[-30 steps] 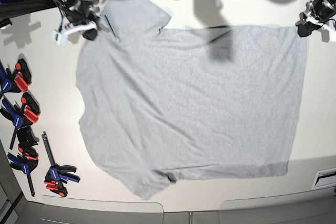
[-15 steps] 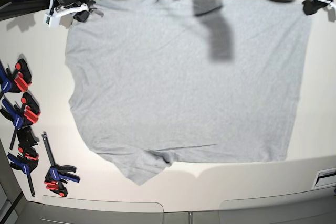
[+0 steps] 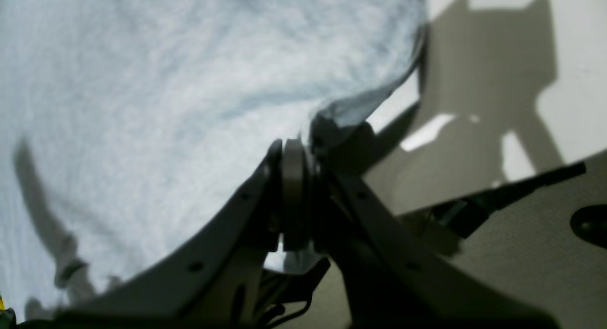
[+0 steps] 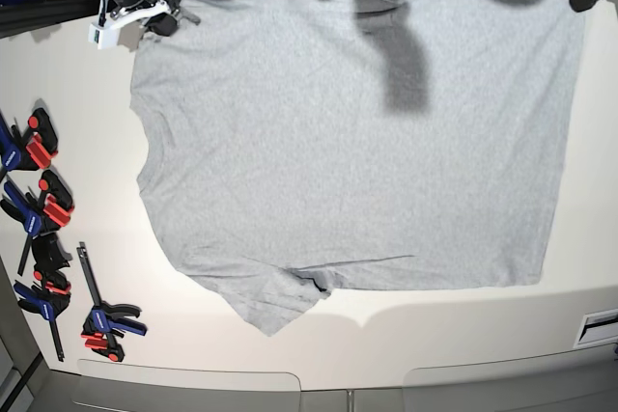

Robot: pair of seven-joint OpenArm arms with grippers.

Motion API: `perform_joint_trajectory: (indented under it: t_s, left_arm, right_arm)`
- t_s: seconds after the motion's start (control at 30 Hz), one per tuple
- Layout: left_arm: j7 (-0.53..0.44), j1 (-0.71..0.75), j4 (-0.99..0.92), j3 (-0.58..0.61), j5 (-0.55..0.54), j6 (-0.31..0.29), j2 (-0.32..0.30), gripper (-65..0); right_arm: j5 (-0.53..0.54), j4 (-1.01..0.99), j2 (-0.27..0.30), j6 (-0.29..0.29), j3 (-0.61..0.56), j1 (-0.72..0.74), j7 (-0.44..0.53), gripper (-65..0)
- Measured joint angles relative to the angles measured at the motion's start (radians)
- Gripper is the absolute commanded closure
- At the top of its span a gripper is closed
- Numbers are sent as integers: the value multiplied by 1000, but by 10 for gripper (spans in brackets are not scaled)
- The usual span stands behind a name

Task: Fold the T-shirt properly
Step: 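Pull the grasped shirt edge with both grippers to straighten it, then grasp the sleeve with the right gripper and fold it onto the body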

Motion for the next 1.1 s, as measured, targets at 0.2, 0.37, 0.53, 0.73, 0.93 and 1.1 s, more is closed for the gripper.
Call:
perform_joint_trajectory:
  t_s: [0.2,0.37,0.53,0.73,0.93,1.1]
  left_arm:
    - [2,13,0,0,-1,0,-1,0]
    - [-6,-21,-1,-1,-3,0,0,0]
    - [-9,-131,-2,0,3,0,0,0]
    - [-31,-262,-2,1,113,0,0,0]
    - [-182,-303,-4,1,240,0,-10,0]
    - [-257,-300,-4,1,298,0,-49,0]
  right_arm:
    - [-1,123,0,3,0,-56,1,0]
    - [0,132,0,3,-1,-13,97,0]
    - [-97,105,1,3,-60,115,110,0]
    - [-267,-52,0,5,-219,235,201,0]
    - [-331,-169,1,-29,-245,350,233,0]
    - [-325,-180,4,-29,-245,406,241,0]
